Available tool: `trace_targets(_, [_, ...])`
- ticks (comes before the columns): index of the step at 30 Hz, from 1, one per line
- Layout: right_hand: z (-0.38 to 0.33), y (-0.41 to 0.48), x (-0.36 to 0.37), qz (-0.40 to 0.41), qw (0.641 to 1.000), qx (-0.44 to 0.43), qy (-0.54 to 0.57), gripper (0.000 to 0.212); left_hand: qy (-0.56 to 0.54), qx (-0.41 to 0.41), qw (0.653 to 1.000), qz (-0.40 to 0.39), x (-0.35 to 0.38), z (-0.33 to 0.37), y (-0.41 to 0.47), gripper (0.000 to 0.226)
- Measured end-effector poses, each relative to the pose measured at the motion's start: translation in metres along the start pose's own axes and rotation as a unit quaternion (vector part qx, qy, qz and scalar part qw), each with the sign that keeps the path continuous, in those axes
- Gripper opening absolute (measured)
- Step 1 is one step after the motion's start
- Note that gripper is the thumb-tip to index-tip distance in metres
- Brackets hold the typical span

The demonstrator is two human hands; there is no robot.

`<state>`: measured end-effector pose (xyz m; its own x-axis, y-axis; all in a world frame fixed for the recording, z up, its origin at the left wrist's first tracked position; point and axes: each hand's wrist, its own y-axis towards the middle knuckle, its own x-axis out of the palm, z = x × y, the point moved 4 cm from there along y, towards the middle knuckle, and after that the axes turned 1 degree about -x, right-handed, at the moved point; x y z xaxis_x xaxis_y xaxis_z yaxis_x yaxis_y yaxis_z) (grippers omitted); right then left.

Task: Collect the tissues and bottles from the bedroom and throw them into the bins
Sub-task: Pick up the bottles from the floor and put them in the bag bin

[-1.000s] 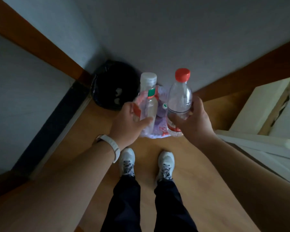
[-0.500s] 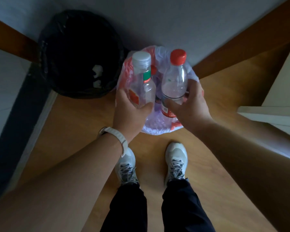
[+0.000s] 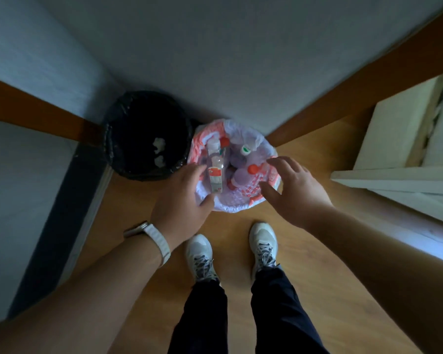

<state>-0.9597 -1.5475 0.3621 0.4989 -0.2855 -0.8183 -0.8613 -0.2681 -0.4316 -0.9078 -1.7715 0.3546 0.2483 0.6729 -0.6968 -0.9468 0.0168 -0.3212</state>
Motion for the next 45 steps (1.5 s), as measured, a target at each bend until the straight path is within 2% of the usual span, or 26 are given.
trace_targets(4, [-0.038, -0.045, -0.069, 0.018, 0.999, -0.029, -0.036, 0.047, 0.069, 0.056, 0.996, 0.002, -0.067, 0.051, -0.023, 0.057])
trace_targets(10, [-0.095, -0.112, -0.163, 0.048, 0.996, -0.024, -0.074, 0.048, 0.151, 0.141, 0.978, 0.025, -0.153, 0.140, -0.060, 0.050])
trace_targets(14, [-0.115, -0.157, -0.214, 0.091, 0.992, 0.000, -0.084, 0.048, 0.196, 0.211, 0.957, 0.029, -0.195, 0.195, -0.081, 0.051])
trace_targets(21, [-0.122, -0.243, -0.288, 0.132, 0.982, 0.052, -0.123, 0.053, 0.260, 0.263, 0.929, 0.002, -0.235, 0.279, -0.110, 0.057])
trace_targets(25, [-0.107, -0.289, -0.330, 0.153, 0.975, 0.089, -0.132, 0.056, 0.270, 0.321, 0.908, -0.004, -0.242, 0.337, -0.128, 0.062])
trace_targets(35, [-0.061, -0.403, -0.416, 0.230, 0.959, 0.116, -0.121, 0.055, 0.295, 0.424, 0.856, 0.031, -0.227, 0.466, -0.175, 0.055])
trace_targets(40, [-0.008, -0.472, -0.441, 0.274, 0.946, 0.135, -0.110, 0.061, 0.285, 0.484, 0.827, 0.033, -0.192, 0.548, -0.205, 0.052])
trace_targets(45, [0.059, -0.547, -0.460, 0.293, 0.937, 0.146, -0.120, 0.057, 0.278, 0.551, 0.786, 0.043, -0.145, 0.636, -0.243, 0.049])
